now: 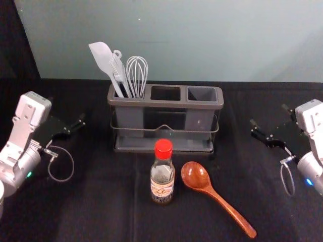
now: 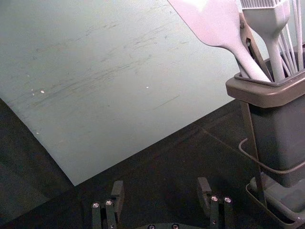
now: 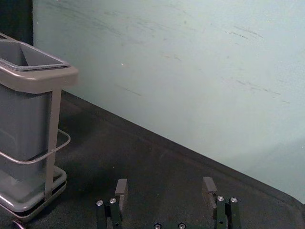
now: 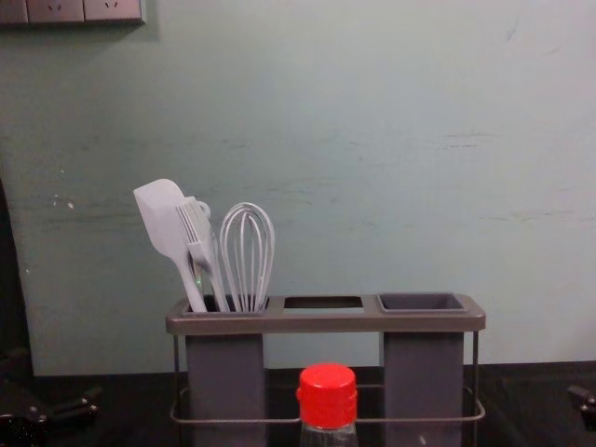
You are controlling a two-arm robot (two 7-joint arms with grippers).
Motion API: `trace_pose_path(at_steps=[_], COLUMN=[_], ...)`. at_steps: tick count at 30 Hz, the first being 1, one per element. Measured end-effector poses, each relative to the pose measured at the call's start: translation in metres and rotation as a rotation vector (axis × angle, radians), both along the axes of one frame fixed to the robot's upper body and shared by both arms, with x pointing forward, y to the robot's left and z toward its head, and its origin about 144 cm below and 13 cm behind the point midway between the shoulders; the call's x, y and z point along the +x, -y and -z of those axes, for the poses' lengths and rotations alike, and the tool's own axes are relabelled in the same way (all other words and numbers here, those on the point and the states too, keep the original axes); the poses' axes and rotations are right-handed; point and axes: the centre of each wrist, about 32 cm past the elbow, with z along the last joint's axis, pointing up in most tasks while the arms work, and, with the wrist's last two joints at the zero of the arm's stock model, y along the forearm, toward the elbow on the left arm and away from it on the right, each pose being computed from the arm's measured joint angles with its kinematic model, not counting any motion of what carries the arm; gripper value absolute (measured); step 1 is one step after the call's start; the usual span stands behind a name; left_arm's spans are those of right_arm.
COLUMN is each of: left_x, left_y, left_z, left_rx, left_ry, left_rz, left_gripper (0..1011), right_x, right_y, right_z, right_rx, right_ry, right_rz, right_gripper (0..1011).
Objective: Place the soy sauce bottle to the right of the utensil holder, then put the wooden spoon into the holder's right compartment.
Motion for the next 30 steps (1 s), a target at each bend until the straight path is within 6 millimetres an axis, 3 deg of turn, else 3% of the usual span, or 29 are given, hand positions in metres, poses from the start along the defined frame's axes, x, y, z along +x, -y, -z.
trace_pose_path(at_steps=[30], left_x=[0.0], left_y=[0.0], left_z=[0.0], left_rx=[0.0], left_ry=[0.0], left_rz=[0.0], left_gripper=[1005], right_x=[0.0], right_y=[0.0], right_z=[0.0], right_rx=[0.0], right_ry=[0.0], right_rz=[0.0], right_gripper=[1003])
